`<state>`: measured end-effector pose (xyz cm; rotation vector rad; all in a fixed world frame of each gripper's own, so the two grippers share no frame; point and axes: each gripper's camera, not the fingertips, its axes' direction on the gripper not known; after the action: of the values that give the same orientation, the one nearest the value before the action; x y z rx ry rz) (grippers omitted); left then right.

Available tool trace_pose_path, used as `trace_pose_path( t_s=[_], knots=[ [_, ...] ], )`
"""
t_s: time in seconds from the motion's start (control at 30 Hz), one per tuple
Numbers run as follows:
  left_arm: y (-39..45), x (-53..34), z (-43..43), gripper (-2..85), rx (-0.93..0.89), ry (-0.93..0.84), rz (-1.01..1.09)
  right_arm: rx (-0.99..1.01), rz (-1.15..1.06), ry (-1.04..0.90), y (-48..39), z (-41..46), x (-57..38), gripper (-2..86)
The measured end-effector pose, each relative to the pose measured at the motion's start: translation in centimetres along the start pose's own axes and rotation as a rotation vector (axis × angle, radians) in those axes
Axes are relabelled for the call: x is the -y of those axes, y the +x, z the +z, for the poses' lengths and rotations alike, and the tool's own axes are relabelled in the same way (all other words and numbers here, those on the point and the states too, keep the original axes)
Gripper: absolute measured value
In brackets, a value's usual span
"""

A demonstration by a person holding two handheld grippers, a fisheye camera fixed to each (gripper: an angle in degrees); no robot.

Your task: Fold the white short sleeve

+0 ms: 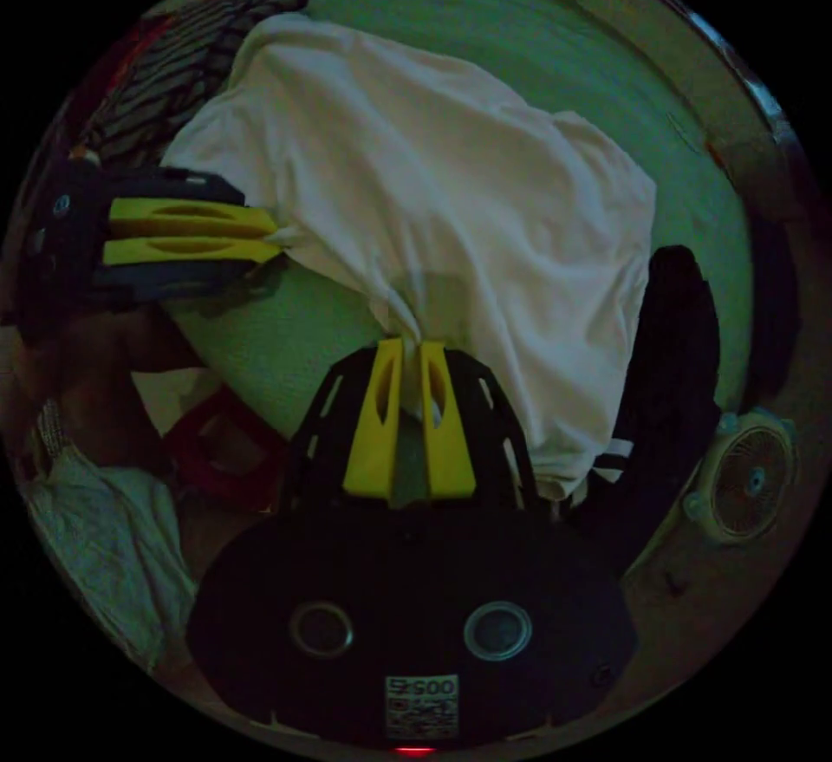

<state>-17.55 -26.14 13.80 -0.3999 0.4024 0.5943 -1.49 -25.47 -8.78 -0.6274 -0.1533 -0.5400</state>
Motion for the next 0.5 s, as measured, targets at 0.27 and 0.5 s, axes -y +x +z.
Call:
trace_pose_path(
  t_s=[0.27, 0.5],
  knots=[
    [-0.9, -6.3, -7.8, 4.0, -0.052, 0.086, -0.049, 0.045, 0.033, 0.242, -2.1, -7.1, -7.1, -1.1],
    [-2.9, -9.4, -15.6, 3.6, -0.005, 0.173, -0.083, 0.034, 0.03, 0.305, -2.7, -10.8, -9.2, -1.2]
  ],
)
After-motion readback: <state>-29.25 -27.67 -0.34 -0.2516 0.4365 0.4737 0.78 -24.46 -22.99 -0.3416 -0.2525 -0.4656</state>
